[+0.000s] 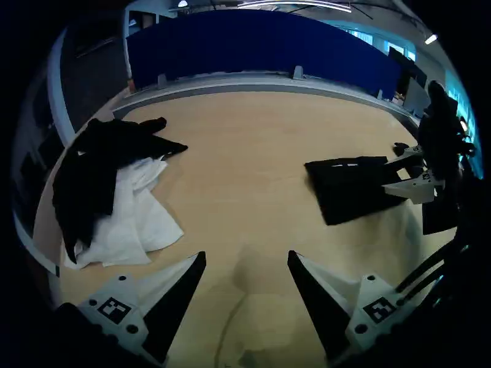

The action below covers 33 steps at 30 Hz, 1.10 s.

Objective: Fold towel

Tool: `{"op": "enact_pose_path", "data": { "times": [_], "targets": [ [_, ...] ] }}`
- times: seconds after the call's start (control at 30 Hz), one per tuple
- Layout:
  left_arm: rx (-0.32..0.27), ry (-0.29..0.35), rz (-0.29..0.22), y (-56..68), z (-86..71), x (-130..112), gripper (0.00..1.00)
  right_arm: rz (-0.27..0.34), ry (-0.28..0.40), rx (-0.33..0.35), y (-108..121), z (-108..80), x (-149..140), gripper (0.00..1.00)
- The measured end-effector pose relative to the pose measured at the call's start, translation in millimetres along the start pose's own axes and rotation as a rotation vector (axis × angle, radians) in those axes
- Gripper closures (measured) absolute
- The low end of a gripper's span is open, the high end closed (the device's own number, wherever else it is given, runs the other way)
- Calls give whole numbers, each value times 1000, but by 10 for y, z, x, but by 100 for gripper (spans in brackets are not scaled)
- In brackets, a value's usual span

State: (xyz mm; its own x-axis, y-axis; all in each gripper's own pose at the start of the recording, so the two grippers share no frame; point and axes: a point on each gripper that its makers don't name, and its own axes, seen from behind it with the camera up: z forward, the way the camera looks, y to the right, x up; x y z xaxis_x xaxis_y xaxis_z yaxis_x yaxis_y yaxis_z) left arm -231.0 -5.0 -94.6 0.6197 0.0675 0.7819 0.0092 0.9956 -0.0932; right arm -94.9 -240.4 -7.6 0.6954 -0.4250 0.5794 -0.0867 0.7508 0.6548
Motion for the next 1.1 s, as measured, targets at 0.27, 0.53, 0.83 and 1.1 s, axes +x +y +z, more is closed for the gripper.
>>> {"op": "enact_pose_path", "data": {
  "times": [0.27,0.53,0.83,1.1],
  "targets": [
    [26,2,-35,-144,-84,-100,1,-24,-27,46,-222,150,-46,0],
    [27,6,-42,-166,-90,-115,1,-30,-42,61,-285,173,-87,0],
    [19,9,-39,-146,-69,-95,1,-28,-48,56,-225,221,-74,0],
    [16,12,-41,-142,-67,-63,1,-42,-38,43,-140,221,36,0]
  ]
}}
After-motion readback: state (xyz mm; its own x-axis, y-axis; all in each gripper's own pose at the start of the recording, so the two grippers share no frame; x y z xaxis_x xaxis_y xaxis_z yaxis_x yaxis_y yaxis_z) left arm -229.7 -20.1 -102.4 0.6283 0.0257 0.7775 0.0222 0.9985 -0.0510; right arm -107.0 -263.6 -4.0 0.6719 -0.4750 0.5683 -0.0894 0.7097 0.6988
